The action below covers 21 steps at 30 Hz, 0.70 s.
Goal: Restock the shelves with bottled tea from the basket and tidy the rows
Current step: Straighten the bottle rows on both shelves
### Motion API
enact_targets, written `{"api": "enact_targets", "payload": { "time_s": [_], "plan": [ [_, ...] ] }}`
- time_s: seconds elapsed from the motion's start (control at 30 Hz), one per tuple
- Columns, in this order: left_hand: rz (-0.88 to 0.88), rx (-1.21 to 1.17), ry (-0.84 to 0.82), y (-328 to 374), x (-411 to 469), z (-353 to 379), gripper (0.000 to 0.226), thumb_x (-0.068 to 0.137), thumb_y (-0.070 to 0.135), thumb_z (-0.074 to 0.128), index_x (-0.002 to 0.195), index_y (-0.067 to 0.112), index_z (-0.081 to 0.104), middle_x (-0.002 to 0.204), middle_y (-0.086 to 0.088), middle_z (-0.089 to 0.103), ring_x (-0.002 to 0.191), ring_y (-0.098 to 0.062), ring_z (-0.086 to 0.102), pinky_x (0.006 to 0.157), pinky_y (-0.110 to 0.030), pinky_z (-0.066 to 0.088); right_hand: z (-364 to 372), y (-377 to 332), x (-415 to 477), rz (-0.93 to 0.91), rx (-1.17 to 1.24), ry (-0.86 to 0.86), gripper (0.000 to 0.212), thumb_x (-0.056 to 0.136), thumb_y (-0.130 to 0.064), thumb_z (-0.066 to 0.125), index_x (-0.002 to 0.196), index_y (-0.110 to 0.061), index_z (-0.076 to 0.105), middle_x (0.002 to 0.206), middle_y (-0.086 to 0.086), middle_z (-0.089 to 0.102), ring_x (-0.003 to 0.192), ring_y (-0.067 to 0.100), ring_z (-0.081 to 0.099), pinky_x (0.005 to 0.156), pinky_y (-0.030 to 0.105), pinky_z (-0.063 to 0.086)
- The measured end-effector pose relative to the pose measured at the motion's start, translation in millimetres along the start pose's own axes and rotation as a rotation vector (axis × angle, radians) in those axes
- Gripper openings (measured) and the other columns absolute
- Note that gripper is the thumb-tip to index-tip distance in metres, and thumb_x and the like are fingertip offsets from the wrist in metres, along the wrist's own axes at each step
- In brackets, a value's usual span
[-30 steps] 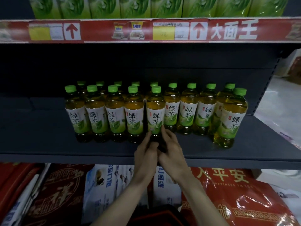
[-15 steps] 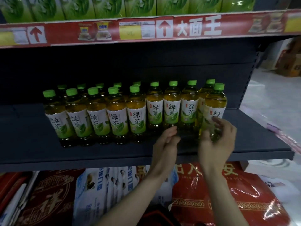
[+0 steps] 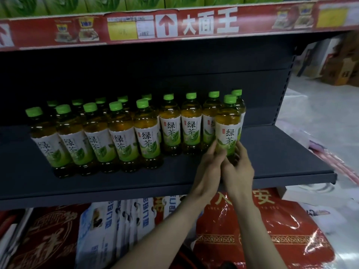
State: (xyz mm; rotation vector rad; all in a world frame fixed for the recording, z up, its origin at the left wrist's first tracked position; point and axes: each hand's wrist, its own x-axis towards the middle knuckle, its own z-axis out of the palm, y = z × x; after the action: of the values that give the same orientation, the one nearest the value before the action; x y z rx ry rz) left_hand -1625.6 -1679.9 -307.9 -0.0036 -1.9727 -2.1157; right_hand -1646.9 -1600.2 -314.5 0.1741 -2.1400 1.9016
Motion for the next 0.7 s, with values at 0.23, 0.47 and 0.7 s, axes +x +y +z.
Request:
{"api": "enact_targets", "payload": {
  "time_s": [0.23, 0.47, 0.7],
  "plan": [
    [0.061, -0.004, 0.152, 1.4, -12.2, -49.0, 0.051, 0.098, 0.037, 0.052, 0.149, 0.034, 0.055, 0.147, 0.004, 0.061, 0.138, -0.008, 0.056, 0.113, -0.032, 0.045, 33.9, -4.8, -19.1, -0.105, -0.044, -0.196, 0.049, 0.093, -0.034, 0.068, 0.141, -0.041, 0.058, 0.125, -0.011, 0.066, 0.116, 0.007, 0.062, 0.100, 0.034, 0.053],
    [0.156, 0.070, 0.297, 6.3, -23.0, -81.5, 0.056, 0.093, 0.042, 0.053, 0.149, 0.041, 0.053, 0.154, 0.002, 0.052, 0.144, -0.012, 0.047, 0.123, -0.046, 0.035, 64.3, -10.7, -34.2, -0.134, -0.101, -0.380, 0.062, 0.098, -0.028, 0.067, 0.156, -0.035, 0.044, 0.136, -0.007, 0.047, 0.121, 0.004, 0.050, 0.094, -0.002, 0.034],
    [0.154, 0.045, 0.277, 5.6, -36.7, -87.2, 0.054, 0.097, 0.033, 0.051, 0.151, 0.040, 0.051, 0.151, 0.011, 0.056, 0.141, -0.004, 0.050, 0.121, -0.039, 0.039, 71.7, -11.5, -30.9, -0.150, -0.173, -0.481, 0.086, 0.084, -0.055, 0.056, 0.163, -0.035, 0.029, 0.145, -0.001, 0.048, 0.134, 0.012, 0.048, 0.109, 0.018, 0.038]
  ]
}}
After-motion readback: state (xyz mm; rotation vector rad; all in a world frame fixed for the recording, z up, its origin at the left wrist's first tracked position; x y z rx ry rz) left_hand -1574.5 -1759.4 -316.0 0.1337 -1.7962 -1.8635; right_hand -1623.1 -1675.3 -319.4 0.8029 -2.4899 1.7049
